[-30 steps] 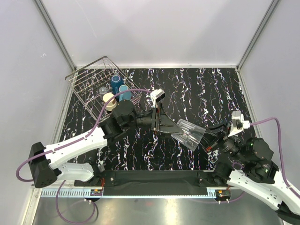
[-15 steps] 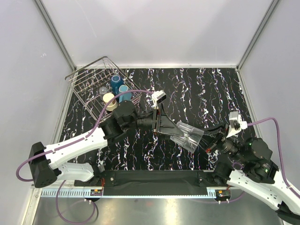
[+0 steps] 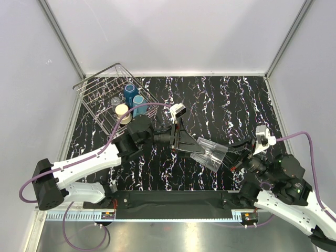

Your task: Load the cups into the dish rack

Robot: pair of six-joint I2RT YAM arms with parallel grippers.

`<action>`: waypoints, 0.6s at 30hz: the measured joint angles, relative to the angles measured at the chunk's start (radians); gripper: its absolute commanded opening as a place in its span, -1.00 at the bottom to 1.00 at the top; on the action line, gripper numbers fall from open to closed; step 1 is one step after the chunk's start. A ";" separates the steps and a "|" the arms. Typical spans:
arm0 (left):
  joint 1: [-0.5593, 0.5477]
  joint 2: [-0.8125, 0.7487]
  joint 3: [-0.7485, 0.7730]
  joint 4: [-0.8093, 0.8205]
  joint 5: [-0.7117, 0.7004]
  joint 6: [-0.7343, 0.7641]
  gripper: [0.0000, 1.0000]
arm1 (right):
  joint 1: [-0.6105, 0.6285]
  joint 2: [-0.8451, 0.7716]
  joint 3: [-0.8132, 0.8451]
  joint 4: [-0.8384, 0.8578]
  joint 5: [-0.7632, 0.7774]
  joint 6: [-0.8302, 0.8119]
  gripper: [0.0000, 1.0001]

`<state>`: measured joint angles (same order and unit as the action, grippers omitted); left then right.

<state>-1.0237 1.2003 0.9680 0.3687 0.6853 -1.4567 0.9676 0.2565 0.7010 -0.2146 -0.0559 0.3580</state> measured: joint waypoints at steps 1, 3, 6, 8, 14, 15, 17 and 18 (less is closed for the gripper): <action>0.000 0.001 -0.001 0.003 0.000 -0.003 -1.00 | 0.000 0.000 0.001 -0.002 0.001 0.000 -0.51; 0.000 0.002 -0.001 0.005 0.000 -0.007 -1.00 | 0.000 0.000 0.006 -0.009 0.001 0.003 0.06; 0.000 0.003 -0.001 0.008 0.000 -0.007 -1.00 | 0.000 0.002 0.008 -0.045 0.014 -0.003 0.48; 0.005 0.002 -0.001 -0.006 0.001 0.001 -1.00 | 0.000 0.001 0.009 -0.075 0.039 -0.001 0.57; 0.071 -0.043 0.004 -0.161 -0.005 0.086 -1.00 | 0.000 -0.039 0.011 -0.174 0.101 0.006 0.78; 0.087 -0.052 0.013 -0.210 -0.012 0.117 -1.00 | 0.000 -0.054 0.012 -0.189 0.113 0.007 0.79; 0.125 -0.071 0.045 -0.349 -0.029 0.189 -1.00 | 0.000 -0.088 0.016 -0.222 0.152 0.016 0.79; 0.150 -0.079 0.064 -0.418 -0.040 0.231 -1.00 | 0.000 -0.101 0.020 -0.238 0.174 0.025 0.79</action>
<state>-0.8738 1.1213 1.0321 -0.0490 0.6456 -1.2259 0.9680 0.1555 0.7212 -0.4530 0.1184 0.3832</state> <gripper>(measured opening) 0.721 0.892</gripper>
